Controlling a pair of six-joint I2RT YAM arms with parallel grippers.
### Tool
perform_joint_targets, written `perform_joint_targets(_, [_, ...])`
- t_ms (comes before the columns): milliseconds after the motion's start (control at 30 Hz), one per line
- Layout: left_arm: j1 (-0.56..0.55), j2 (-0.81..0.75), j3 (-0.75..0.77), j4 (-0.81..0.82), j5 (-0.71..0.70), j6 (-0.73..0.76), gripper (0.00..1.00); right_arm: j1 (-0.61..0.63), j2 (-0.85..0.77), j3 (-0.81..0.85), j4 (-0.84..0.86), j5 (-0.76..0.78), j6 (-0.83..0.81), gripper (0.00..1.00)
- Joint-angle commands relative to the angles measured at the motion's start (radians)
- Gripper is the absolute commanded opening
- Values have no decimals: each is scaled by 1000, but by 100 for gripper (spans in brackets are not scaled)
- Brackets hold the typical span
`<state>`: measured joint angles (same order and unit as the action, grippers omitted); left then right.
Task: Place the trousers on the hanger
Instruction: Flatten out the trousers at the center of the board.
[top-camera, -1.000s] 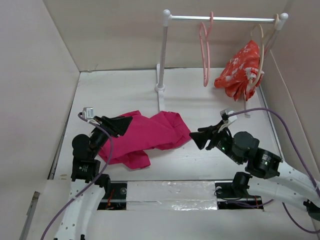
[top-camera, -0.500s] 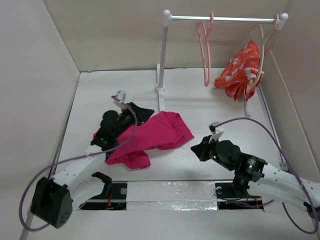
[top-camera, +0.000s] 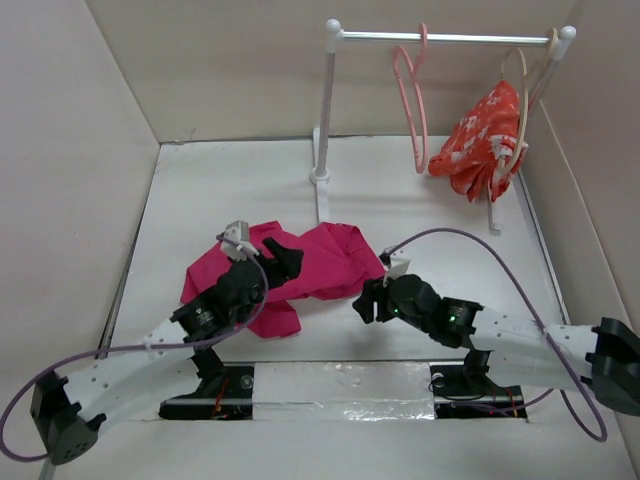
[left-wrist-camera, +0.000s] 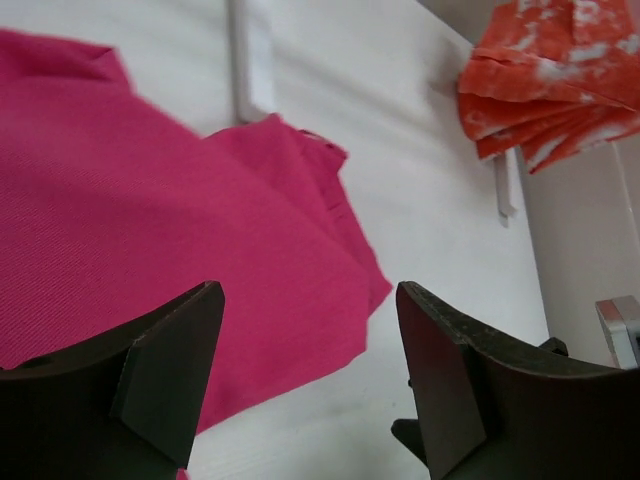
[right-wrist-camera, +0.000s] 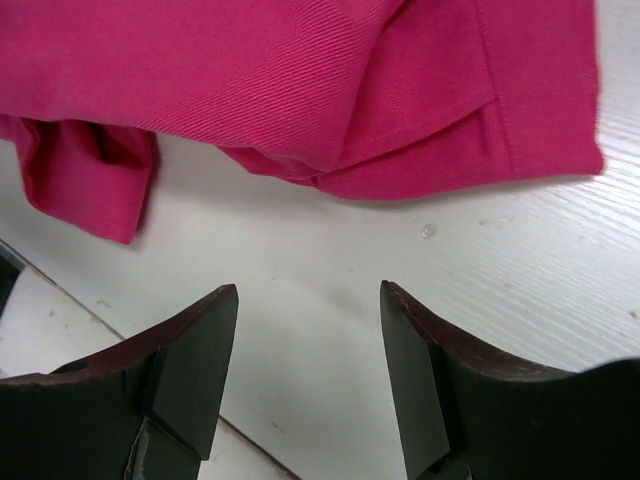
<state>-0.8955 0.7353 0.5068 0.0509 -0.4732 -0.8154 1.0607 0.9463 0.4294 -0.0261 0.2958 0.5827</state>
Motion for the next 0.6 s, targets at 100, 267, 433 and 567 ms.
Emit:
perform_joint_targets(100, [-11,-171,-14,-342,-105,-205,69,-1,253,138,208,-5,-66,64])
perform_joint_targets(267, [-11,-175,1,-472,-81,-246,71,-36,359,176,305,83,-84,61])
perform_joint_targets(433, [-11,-257,1,-555,-64,-255,75,-47,463,276,321,204,-124,44])
perform_joint_targets(567, [-32,-252,1,-583,-64,-271,78,-68,441,325,299,262,-150,14])
